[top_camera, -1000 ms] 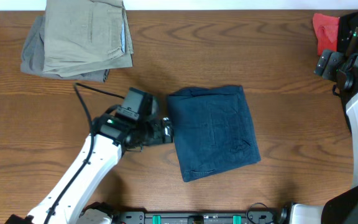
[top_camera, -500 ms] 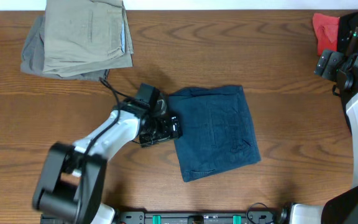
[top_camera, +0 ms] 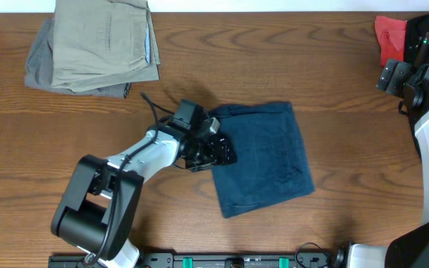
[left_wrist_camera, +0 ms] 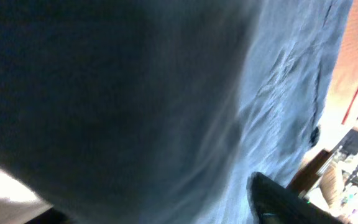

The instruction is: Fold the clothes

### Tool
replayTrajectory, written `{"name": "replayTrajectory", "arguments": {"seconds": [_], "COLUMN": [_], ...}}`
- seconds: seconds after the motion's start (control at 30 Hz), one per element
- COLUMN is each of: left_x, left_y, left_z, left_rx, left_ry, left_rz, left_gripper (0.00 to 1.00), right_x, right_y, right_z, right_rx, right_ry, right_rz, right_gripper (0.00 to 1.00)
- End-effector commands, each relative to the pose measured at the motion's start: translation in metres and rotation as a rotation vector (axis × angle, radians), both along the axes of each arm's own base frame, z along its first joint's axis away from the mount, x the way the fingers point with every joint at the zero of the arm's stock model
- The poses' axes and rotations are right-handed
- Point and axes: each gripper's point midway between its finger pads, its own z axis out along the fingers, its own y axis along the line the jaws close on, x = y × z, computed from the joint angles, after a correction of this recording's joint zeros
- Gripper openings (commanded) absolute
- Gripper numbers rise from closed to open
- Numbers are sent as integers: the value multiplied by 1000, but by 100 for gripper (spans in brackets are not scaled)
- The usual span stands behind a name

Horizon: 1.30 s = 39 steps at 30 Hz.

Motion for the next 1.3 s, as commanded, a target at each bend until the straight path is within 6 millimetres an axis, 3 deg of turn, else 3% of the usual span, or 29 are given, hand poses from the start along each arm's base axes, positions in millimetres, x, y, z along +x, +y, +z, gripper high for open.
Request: {"name": "replayTrajectory", "arguments": {"seconds": [0.0,0.17,0.33,0.53,0.73,1.0,1.27], "left_x": [-7,1,15,47,95,171,226], "left_y": [-3,2,18,47,96,169,205], "left_z": [-10,-13,-21,0,37,94,147], "left_rx": [12,47,151,178,225,373,428], "left_ry": [6,-27,-77,-141,-288,-509,-730], "left_rz": [-23,-4,37,16,-39,81,191], "left_gripper": [54,25,7,6,6,6,6], "right_x": [-1,-1,-1,-1,-1,-1,-1], "right_y": [-4,-4,-4,-4,-4,-4,-4], "right_z": [-1,-1,-1,-1,-1,-1,-1], "right_rx": [-4,-4,-4,-4,-4,-4,-4], "right_ry": [2,2,2,2,2,2,2], "right_rz": [-18,-18,-18,-18,-18,-19,-18], "right_gripper": [99,99,99,99,99,99,99]}}
